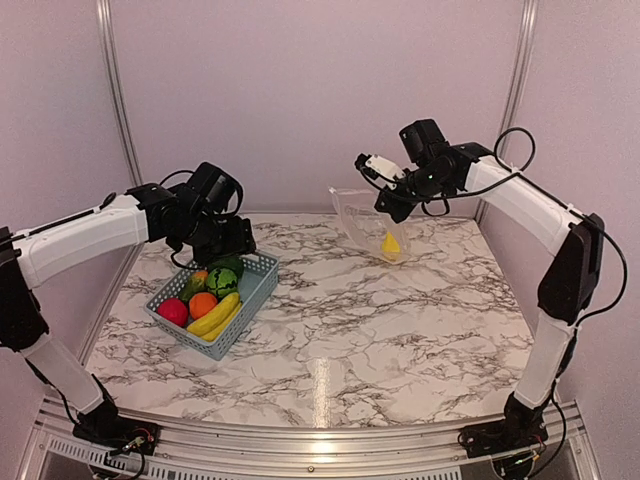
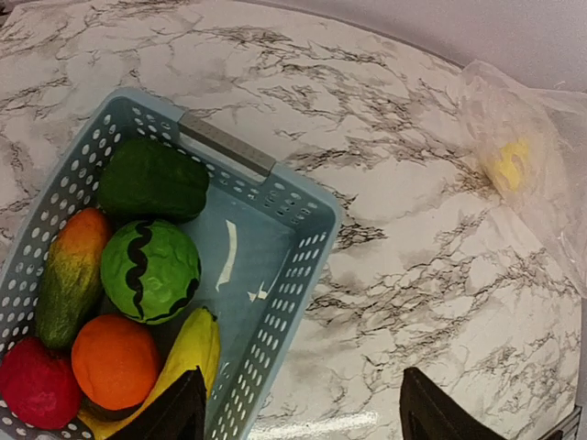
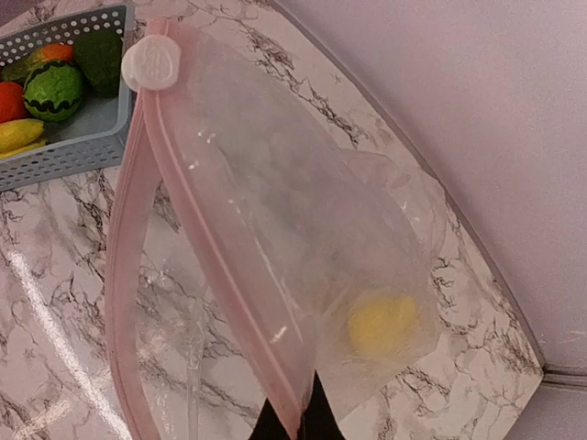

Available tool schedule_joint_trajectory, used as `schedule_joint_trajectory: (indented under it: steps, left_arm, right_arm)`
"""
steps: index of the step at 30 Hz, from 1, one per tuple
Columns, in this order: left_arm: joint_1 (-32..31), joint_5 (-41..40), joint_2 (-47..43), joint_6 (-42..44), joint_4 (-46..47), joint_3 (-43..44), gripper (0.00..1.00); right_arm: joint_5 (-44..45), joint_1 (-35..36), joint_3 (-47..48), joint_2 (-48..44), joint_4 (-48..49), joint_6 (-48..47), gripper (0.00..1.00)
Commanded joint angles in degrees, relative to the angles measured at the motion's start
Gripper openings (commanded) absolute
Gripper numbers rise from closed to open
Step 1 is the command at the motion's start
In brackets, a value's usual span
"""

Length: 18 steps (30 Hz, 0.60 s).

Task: Place the food in the zip-top bag and seal the zipper
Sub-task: Adjust the zipper food storage bag at the center of the board, then pick up the fake fruit from the bin.

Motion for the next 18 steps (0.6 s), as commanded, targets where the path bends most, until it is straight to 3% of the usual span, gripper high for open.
schedule_joint_trajectory:
  steps: [1,7,18]
  left_arm:
    - [0.9,-6.4,-2.4,0.2,-6.7,-5.5,0.81]
    - [3.5,-7.8,-0.8,2.7,-8.7,-6.1,0.85]
    - [6.8,-9.5,9.9,10.6,-12.3,0.1,0.89]
  right_arm:
    - [-5.6,0.9,2.1,1.5,-3.7,-1.2,0.00]
    - [-7.9,0.9,2.8,1.8,-4.2,-0.4,0.00]
    - [-8.3,1.0,1.0,0.1,-4.3,0.0,0.00]
